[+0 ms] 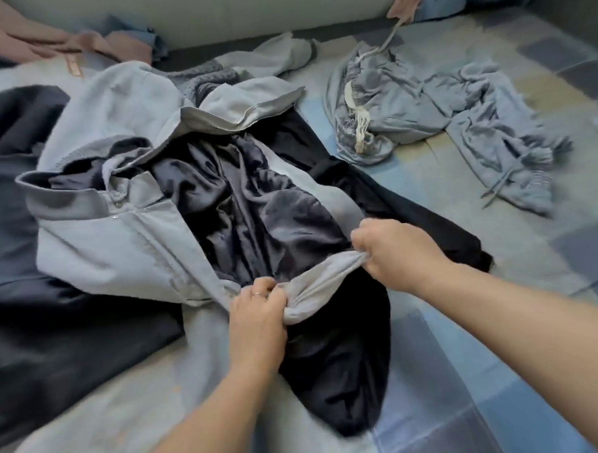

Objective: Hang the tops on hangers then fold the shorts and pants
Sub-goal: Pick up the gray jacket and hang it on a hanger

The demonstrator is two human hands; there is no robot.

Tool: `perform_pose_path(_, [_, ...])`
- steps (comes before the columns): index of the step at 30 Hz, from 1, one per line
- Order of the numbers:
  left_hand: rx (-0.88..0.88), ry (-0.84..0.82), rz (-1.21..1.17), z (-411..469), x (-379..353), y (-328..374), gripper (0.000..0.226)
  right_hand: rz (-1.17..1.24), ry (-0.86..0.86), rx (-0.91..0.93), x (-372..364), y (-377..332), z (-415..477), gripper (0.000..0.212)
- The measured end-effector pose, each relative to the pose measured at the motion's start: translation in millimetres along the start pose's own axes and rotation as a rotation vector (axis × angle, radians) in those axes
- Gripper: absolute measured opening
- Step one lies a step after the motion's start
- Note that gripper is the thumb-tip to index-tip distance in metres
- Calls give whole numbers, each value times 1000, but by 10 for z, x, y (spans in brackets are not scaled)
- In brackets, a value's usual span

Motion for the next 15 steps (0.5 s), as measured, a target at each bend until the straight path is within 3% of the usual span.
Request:
perform_pose_path(5, [227,-246,-150,-1529,985,398,12,409,-65,-178,538,-491,-1544,35])
perform_pose_path(9, [351,-411,-88,-2595,1828,869,36,565,-106,-338,1327,-828,-2937,23])
perform_pose_path(12, [497,-583,-174,-3382,2244,1155,33,597,-209,-279,1914,-1110,-3519,13])
perform_pose_path(15, [583,-617,-294,-3871,2684,1397,38,626,-256,-195,2467,-1379,-3896,14])
Point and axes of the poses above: each hand's wrist, its own z-axis towards the middle knuckle, its own x-axis out of the back of the hand, y = z × x, the point moved 8 cm from there along z, towards the middle knuckle, and after that the axes turned 15 degrees about x, right-handed, at the moved point
